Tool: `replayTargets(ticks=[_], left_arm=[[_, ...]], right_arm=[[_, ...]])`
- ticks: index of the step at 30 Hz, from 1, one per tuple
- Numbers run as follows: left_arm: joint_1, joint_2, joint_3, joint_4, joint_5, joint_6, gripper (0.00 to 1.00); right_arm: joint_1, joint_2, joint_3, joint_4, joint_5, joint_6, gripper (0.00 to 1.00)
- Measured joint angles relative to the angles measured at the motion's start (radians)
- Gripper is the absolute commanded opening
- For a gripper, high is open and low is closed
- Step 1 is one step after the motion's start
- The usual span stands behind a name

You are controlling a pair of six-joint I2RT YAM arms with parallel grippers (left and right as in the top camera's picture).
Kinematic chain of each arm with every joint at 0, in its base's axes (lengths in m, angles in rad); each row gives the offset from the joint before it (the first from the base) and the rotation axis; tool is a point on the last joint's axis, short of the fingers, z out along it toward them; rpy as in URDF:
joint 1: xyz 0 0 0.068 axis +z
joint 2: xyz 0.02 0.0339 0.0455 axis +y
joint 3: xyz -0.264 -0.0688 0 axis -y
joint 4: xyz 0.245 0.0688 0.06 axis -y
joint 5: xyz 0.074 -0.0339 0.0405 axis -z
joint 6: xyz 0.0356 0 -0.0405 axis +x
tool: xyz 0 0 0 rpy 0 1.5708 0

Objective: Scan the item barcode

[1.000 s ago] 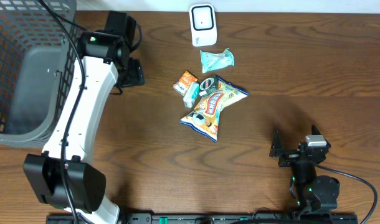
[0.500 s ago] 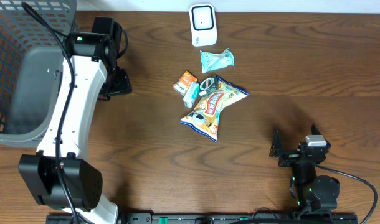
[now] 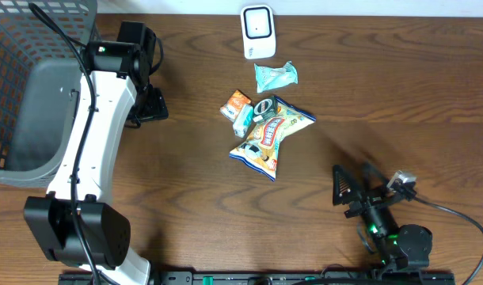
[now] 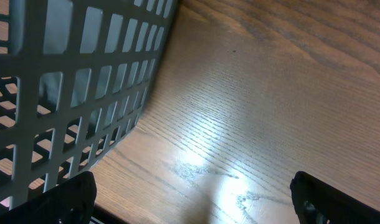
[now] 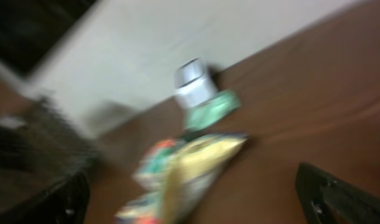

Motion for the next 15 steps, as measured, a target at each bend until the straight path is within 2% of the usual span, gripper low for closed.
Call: replayTargets(ticks=[7, 9, 13, 15], left_arm=[[0.0, 0.0, 0.0, 0.0, 0.0, 0.0, 0.98], [0.0, 0.0, 0.0, 0.0, 0.0, 0.0, 0.98], [0.0, 0.0, -0.001, 0.0, 0.0, 0.0, 0.98], [0.0, 0.0, -0.001, -0.001, 0.0, 0.0, 0.98]], right_arm=[[0.0, 0.0, 0.0, 0.033, -0.174, 0.409, 0.99], [0.0, 0.0, 0.0, 0.147, -0.2, 0.499, 0.99], [0.0, 0.002, 0.003, 0.465, -0.212, 0.572, 0.99], [0.0, -0.001, 0.018, 0.509, -0.197, 0.587, 0.99]])
